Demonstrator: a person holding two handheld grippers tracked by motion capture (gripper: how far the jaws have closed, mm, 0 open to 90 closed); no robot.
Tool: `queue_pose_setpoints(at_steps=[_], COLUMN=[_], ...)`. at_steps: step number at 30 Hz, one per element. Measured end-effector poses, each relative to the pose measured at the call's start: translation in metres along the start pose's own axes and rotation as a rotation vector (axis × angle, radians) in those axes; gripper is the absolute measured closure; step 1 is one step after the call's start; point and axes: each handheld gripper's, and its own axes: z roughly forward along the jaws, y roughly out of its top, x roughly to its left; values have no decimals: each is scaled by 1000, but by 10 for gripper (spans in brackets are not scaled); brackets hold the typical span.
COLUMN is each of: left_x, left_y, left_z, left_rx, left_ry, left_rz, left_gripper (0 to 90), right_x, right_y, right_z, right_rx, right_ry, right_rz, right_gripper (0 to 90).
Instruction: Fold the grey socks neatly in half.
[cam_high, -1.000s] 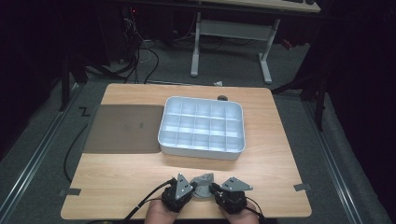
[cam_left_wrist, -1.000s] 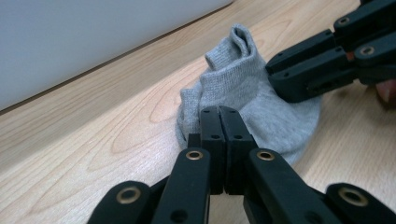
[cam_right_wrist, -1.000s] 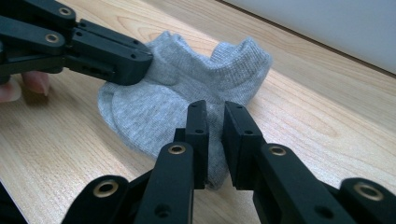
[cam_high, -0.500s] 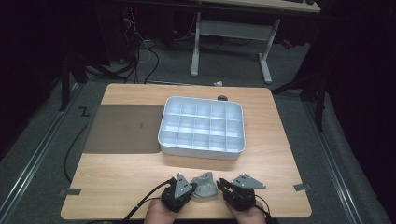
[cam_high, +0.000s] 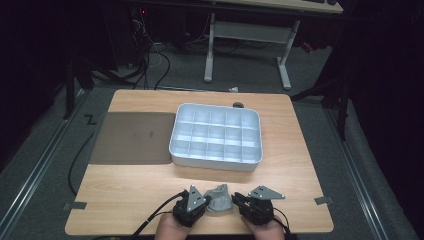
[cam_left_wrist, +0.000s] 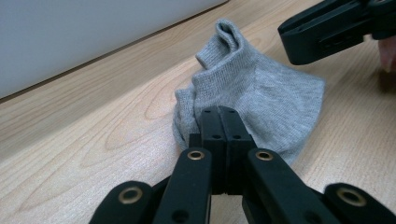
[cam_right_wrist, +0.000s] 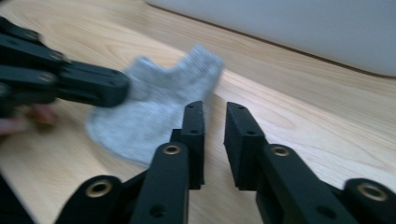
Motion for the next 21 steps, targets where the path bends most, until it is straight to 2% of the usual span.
queue_pose_setpoints(at_steps=[1,2,3,5,8,16,17,21], left_x=[0,0,0,0,-1,-1,-1,-1], left_y=[0,0,0,0,0,0,0,0], left_z=[0,0,0,0,0,0,0,0], left_rx=[0,0,0,0,0,2,2,2], left_ry=[0,1,1,3,3,2,2,2], left_rz=[0,1,1,2,2,2,3,3], left_gripper=[900,900,900,900,900,900,900,900], right_x=[1,5,5,9,10,11,11,13], right_y=[1,3,3,1,-2,-4,-5,-5], right_z=[-1,0,0,9,15,18,17,16], right_rx=[-6,-6,-6,48,78,72,61,54], right_ry=[16,48,48,45,40,56,62,61], right_rz=[8,29,29,44,59,76,76,60], right_gripper=[751,661,661,587,575,714,781,831])
